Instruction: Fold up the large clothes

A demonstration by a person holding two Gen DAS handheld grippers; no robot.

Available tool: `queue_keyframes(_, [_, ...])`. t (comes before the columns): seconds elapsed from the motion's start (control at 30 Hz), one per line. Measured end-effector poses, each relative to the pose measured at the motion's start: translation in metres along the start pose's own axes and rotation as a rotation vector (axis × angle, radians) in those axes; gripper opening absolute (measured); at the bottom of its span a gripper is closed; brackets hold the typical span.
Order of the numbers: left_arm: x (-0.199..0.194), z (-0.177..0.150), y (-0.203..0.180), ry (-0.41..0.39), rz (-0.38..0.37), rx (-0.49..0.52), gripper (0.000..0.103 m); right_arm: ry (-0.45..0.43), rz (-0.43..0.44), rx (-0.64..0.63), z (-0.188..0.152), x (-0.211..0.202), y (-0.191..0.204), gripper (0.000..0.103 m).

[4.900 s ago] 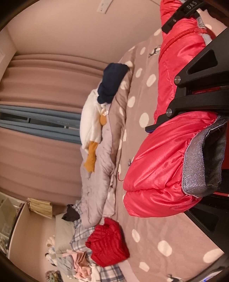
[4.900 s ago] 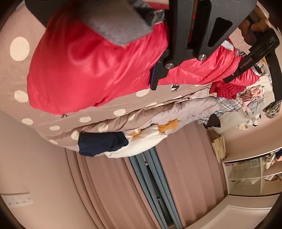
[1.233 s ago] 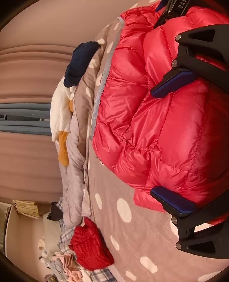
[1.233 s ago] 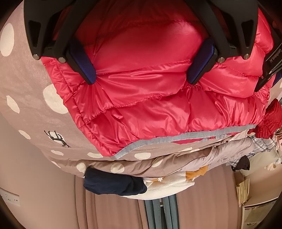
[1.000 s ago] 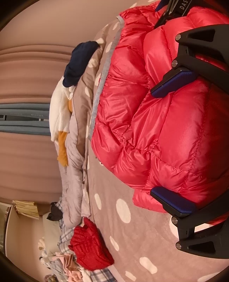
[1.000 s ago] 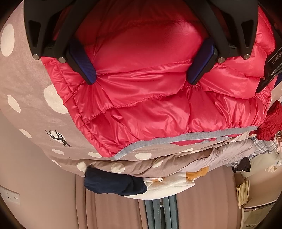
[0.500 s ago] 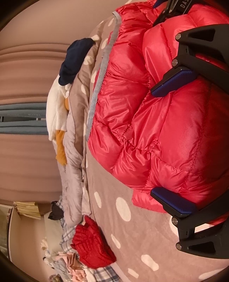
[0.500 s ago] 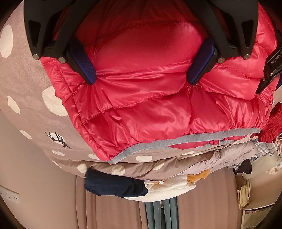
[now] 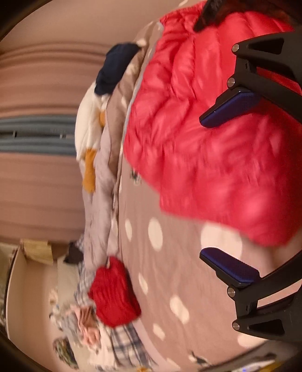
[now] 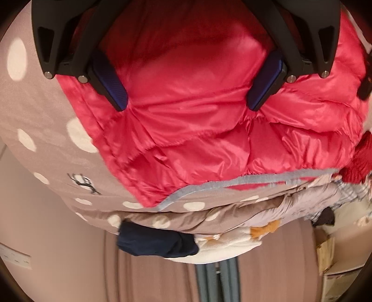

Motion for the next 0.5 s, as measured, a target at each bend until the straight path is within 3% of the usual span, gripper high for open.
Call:
queue_keyframes(0.1, [-0.006, -0.004, 0.023, 0.004, 0.064, -0.057, 0.102, 0.004, 0.108, 0.072, 0.002, -0.025, 0.004, 0.103])
queue_keyframes(0.17, [-0.006, -0.009, 0.034, 0.028, 0.088, -0.073, 0.102, 0.004, 0.134, 0.033, 0.001, -0.037, 0.015, 0.103])
queue_keyframes(0.3, [-0.005, -0.022, 0.039, 0.081, 0.009, -0.161, 0.102, -0.017, 0.086, -0.047, -0.007, -0.039, 0.032, 0.103])
queue_keyframes(0.37, [0.001, -0.033, 0.046, 0.13, -0.047, -0.28, 0.102, 0.016, 0.09, -0.06, -0.015, -0.033, 0.036, 0.103])
queue_keyframes(0.5, [0.007, -0.044, 0.058, 0.17, -0.154, -0.48, 0.102, -0.01, 0.088, -0.061, -0.025, -0.031, 0.04, 0.103])
Point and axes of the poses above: each gripper's, at about its wrist camera, not at the fingertips, and x roughly the way its jaws point, y to its left, z to its top, the point moved 6 cm from there along x, roughly the way its jaws point, and after that the axes turned 14 degrees about -z, right-handed, at the moved point
